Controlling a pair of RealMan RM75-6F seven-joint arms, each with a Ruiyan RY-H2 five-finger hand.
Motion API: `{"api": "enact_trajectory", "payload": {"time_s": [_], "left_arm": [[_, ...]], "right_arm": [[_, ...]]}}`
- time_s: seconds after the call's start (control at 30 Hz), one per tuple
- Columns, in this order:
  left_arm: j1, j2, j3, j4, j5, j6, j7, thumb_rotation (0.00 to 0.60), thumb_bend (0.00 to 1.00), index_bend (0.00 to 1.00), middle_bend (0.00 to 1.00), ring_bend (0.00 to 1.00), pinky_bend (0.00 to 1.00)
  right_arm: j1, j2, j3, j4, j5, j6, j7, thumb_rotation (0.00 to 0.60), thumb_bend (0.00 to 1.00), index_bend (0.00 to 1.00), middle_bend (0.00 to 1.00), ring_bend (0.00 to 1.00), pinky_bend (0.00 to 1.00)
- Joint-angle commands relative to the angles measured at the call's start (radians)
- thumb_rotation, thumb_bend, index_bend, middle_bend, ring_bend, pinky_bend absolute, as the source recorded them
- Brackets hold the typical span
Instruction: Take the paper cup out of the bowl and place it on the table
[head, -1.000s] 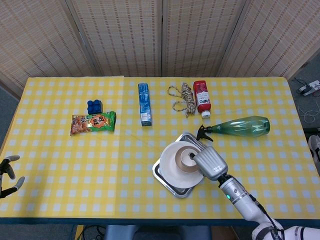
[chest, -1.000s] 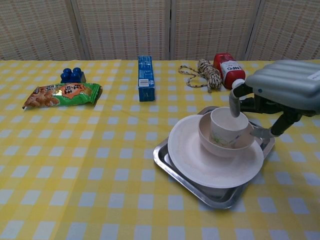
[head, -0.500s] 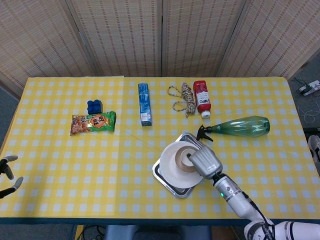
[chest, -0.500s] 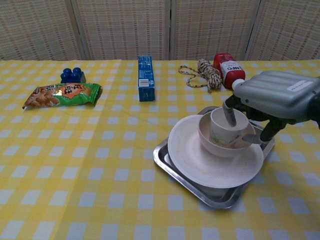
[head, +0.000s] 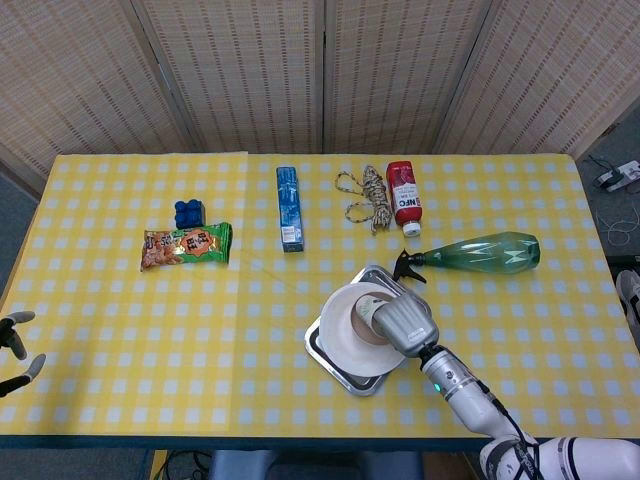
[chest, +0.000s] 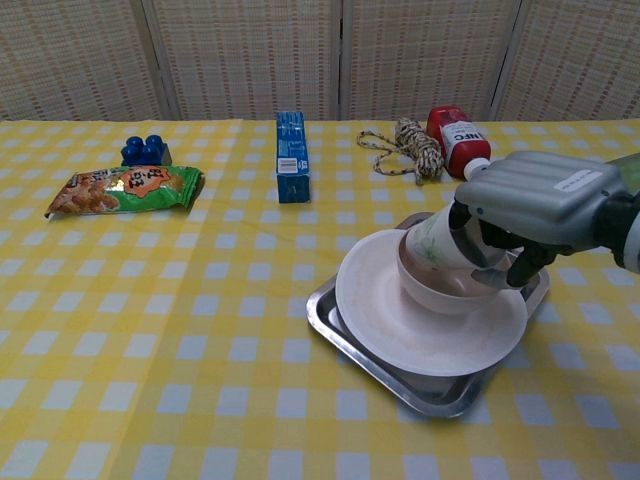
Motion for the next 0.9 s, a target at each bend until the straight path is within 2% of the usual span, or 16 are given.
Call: {"api": "enact_trajectory", "payload": {"time_s": [0.03, 0.27, 0.47, 0.6, 0.7, 0.9], "left_arm": [[0.000, 0.000, 0.000, 0.000, -0.001, -0.002, 0.001, 0.600, 0.26, 0.37, 0.62, 0.49, 0.64], [-0.002, 0.001, 0.001, 0.000, -0.004, -0.008, 0.000, 0.600, 0.26, 0.37, 0.62, 0.49, 0.64], [-0.001, 0.001, 0.001, 0.000, -0.004, -0.008, 0.002, 0.600, 0.26, 0.37, 0.62, 0.49, 0.64], [-0.003, -0.002, 0.006, -0.003, 0.004, -0.011, 0.011, 0.600, 0.26, 0.37, 0.62, 0.49, 0.64], [-0.005, -0.005, 0.010, -0.006, 0.014, -0.011, 0.021, 0.600, 0.26, 0.37, 0.62, 0.49, 0.64], [-0.004, -0.008, 0.017, -0.014, 0.029, -0.007, 0.034, 0.600, 0.26, 0.37, 0.62, 0.49, 0.64]], "right_arm": [[0.003, 0.005, -0.004, -0.005, 0.001, 0.005, 0.002, 0.600, 0.35, 0.65, 1.00, 1.00, 1.00], [-0.004, 0.069, -0.011, -0.090, -0.039, 0.050, 0.023, 0.600, 0.35, 0.66, 1.00, 1.00, 1.00], [-0.031, 0.226, -0.029, -0.276, -0.075, 0.092, 0.037, 0.600, 0.35, 0.66, 1.00, 1.00, 1.00], [-0.053, 0.361, -0.068, -0.393, -0.067, 0.069, 0.086, 0.600, 0.35, 0.66, 1.00, 1.00, 1.00], [-0.067, 0.442, -0.107, -0.434, -0.081, 0.031, 0.140, 0.600, 0.35, 0.66, 1.00, 1.00, 1.00], [-0.096, 0.530, -0.173, -0.438, -0.132, -0.042, 0.264, 0.600, 0.35, 0.66, 1.00, 1.00, 1.00]]}}
